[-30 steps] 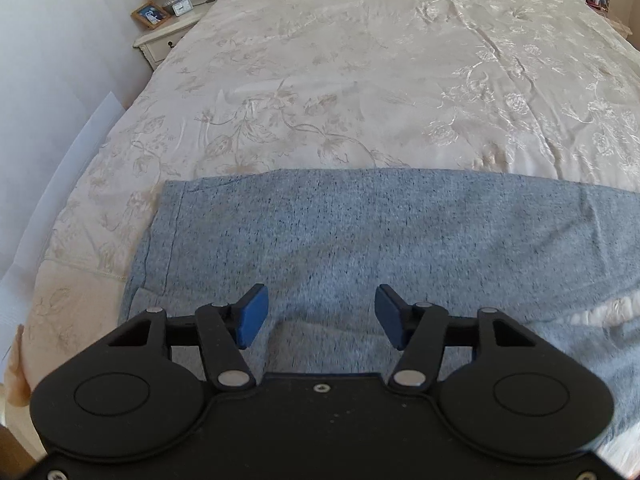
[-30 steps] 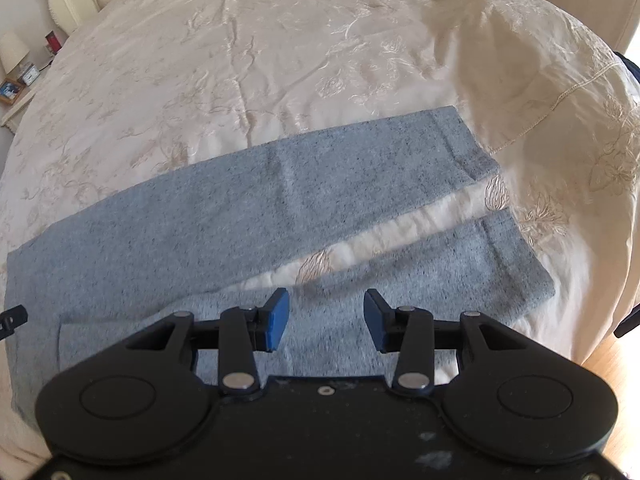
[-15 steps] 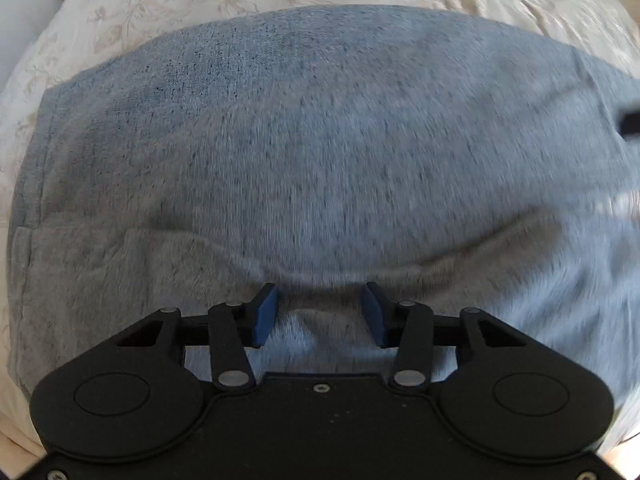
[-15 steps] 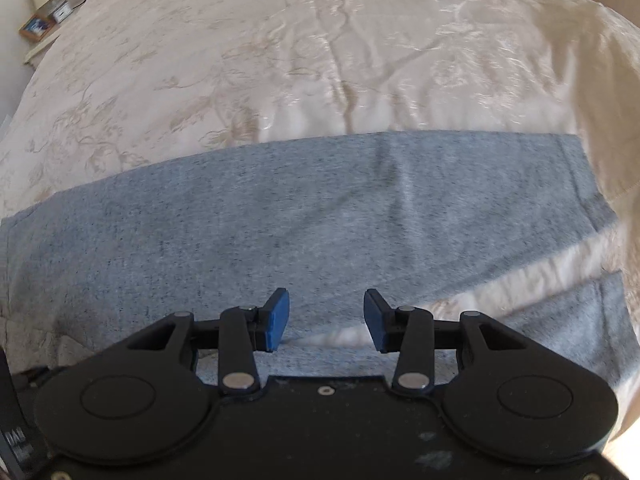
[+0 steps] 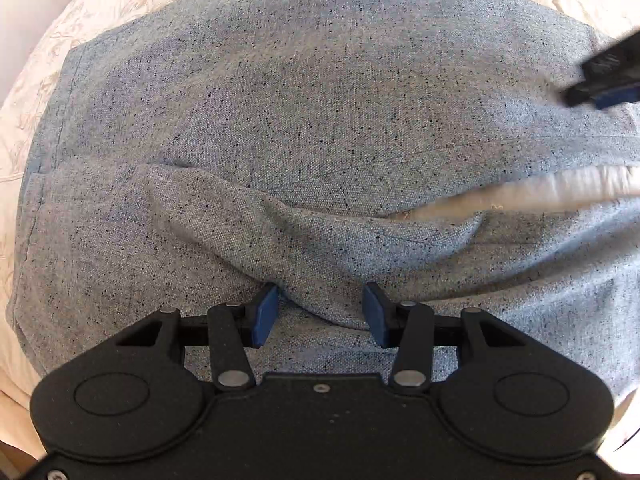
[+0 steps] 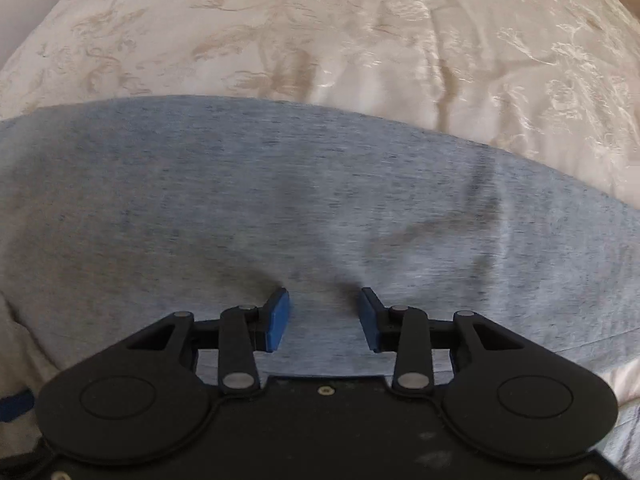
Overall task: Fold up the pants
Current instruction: 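Move both grippers down over the grey pants toward the leg cuffs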
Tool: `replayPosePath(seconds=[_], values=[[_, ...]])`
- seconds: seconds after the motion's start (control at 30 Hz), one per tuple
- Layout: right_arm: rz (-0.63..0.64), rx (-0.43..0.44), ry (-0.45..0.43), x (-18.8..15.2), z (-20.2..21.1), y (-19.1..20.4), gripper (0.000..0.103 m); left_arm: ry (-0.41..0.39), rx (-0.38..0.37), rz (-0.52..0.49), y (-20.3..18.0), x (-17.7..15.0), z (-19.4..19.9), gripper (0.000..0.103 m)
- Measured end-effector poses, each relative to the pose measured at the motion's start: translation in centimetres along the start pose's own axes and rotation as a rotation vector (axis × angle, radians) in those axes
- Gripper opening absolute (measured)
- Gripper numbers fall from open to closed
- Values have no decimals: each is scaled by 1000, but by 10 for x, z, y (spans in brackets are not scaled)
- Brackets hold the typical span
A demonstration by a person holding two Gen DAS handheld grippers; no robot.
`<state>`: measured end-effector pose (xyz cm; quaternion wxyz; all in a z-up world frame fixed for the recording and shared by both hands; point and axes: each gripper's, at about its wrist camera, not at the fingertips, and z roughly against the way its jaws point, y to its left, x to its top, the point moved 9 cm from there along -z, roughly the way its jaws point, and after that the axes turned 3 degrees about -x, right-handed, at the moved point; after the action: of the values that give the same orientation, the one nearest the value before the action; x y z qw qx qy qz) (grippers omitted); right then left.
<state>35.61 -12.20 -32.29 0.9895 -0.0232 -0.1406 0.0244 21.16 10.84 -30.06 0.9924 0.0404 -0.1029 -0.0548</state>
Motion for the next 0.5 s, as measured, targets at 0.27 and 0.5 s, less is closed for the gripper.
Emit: replayPosePath(seconds=[0.27, 0.5], values=[[-287, -226, 20, -20, -18, -180, 38, -44, -1, -28, -13, 18, 19, 53], [-378, -164, -49, -6, 10, -195, 41, -319, -33, -54, -19, 98, 73, 57]])
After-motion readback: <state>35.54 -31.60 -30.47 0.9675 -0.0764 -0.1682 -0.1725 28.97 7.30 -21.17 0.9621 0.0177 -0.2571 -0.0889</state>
